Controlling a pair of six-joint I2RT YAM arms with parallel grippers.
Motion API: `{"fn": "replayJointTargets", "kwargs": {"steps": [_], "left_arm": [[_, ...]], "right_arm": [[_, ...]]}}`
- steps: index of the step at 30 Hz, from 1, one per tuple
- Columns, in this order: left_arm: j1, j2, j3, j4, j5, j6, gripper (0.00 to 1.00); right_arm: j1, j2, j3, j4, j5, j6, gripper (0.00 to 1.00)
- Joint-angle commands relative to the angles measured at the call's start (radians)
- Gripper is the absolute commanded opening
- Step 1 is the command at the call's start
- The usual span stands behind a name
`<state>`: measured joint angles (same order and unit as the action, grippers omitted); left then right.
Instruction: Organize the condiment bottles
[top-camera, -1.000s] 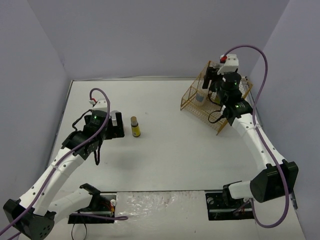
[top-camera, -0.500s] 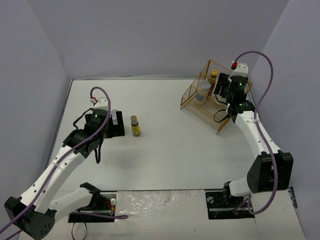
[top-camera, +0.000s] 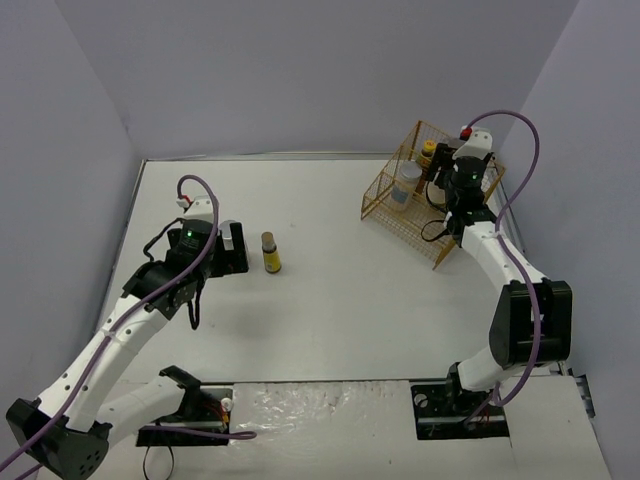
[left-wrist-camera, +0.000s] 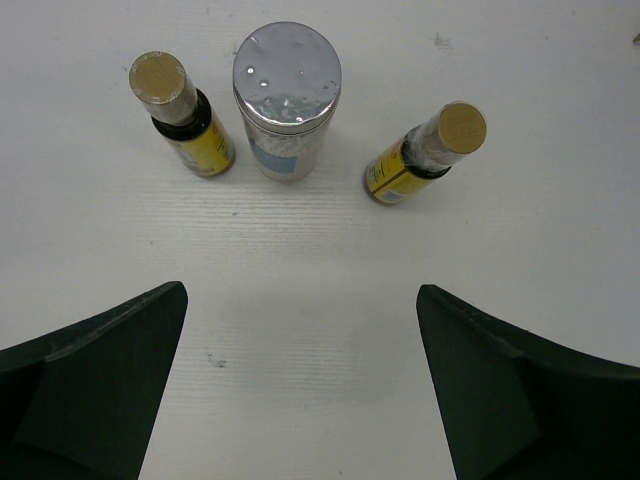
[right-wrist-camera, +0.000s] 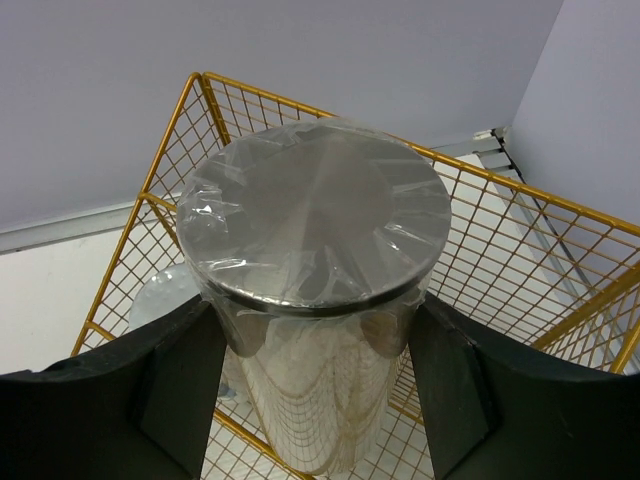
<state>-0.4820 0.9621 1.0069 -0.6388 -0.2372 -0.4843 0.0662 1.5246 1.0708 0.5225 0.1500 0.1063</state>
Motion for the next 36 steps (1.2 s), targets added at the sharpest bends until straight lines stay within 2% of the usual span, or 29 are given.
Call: {"fn": "replayJointTargets", "kwargs": {"steps": [1,14,29,36], "left_arm": [[0.01,-0.019,0.025,0.047,-0.021,-0.017,0.97],[0.009,-0.016,0.02,0.055,-0.01,-0.004,0.97],[0.008,-0.035,0.008,0.027,-0.005,0.001,0.97],[0.008,-0.041,0.0,0.027,-0.008,-0.002,0.97]], "right_arm": [[0.006,-0.033,-0.012,0.108,-0.022,-0.014,0.0],[0.006,-0.089,-0.126,0.271,-0.114,-0.097,0.0],[0.006,0.052,-0.185,0.396,-0.184,-0.025,0.0],[0.006,0.121,-0.159,0.411,-0.249,-0.02,0.05]]}}
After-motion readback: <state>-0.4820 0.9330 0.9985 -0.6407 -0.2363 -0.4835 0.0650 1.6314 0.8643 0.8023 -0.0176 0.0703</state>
